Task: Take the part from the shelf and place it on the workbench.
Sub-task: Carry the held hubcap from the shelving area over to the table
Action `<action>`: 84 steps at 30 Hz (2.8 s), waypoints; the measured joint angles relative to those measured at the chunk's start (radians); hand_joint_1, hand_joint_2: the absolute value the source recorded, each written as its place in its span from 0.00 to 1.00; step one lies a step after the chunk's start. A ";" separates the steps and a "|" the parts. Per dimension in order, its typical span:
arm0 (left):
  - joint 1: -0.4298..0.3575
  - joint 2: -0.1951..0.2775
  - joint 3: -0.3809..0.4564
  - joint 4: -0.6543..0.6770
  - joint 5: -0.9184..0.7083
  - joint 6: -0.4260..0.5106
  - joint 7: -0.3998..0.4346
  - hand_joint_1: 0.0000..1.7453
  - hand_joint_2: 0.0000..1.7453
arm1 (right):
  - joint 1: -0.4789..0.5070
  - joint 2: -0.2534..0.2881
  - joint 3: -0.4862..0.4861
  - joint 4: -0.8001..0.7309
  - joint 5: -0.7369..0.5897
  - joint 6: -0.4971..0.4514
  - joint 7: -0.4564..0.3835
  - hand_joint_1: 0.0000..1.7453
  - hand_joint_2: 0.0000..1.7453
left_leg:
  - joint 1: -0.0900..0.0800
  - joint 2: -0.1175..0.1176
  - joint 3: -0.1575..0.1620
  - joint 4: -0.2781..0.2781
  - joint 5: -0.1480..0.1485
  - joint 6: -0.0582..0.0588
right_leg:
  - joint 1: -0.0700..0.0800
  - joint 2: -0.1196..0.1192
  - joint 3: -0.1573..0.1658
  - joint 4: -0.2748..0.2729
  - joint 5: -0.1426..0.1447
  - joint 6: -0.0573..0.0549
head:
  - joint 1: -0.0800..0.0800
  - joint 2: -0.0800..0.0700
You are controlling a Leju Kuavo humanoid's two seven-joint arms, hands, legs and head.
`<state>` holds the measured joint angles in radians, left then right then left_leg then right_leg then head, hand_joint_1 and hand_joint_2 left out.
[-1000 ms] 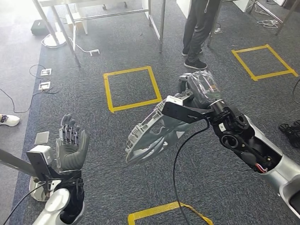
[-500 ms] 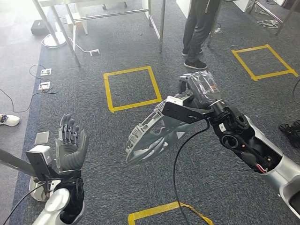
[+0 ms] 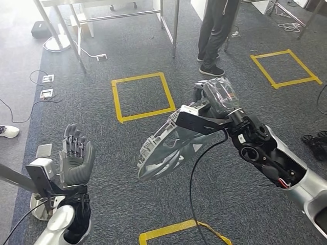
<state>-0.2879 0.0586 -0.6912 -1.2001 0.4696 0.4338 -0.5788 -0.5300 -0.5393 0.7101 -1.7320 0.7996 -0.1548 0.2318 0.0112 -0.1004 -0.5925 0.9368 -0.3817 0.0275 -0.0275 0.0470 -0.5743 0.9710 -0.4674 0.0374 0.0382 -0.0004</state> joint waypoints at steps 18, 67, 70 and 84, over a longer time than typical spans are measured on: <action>0.001 0.003 -0.002 -0.013 -0.001 0.000 -0.001 0.00 1.00 | 0.006 0.000 -0.002 -0.006 0.000 0.000 -0.001 1.00 1.00 | 0.011 0.089 -0.061 0.240 -0.139 -0.058 | -0.014 -0.036 0.056 -0.009 -0.034 -0.026 | -0.012 0.000; 0.016 0.009 -0.010 -0.024 0.002 0.009 -0.008 0.00 1.00 | -0.003 -0.002 0.007 0.002 -0.015 0.000 -0.006 1.00 1.00 | -0.019 0.085 -0.042 -0.035 0.076 0.009 | 0.000 -0.048 -0.010 0.221 -0.199 0.022 | 0.024 0.000; 0.017 0.009 -0.010 -0.025 0.001 0.011 -0.008 0.00 1.00 | -0.003 -0.002 0.008 0.002 -0.015 0.000 -0.007 1.00 1.00 | -0.043 0.078 -0.026 -0.018 0.051 0.021 | 0.022 -0.047 -0.031 0.172 -0.108 -0.006 | 0.038 0.000; 0.019 0.013 -0.010 -0.027 -0.002 0.017 -0.004 0.00 1.00 | -0.005 -0.001 0.012 0.002 -0.015 -0.001 -0.011 1.00 1.00 | -0.059 0.066 -0.020 0.007 0.013 0.037 | 0.047 -0.044 0.043 -0.050 0.011 -0.039 | 0.023 0.000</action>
<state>-0.2687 0.0714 -0.7015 -1.2272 0.4674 0.4509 -0.5833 -0.5346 -0.5405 0.7223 -1.7295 0.7843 -0.1556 0.2209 -0.0479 -0.0341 -0.6128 0.9437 -0.3684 0.0647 0.0190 0.0029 -0.5314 0.9211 -0.4567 -0.0011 0.0612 -0.0003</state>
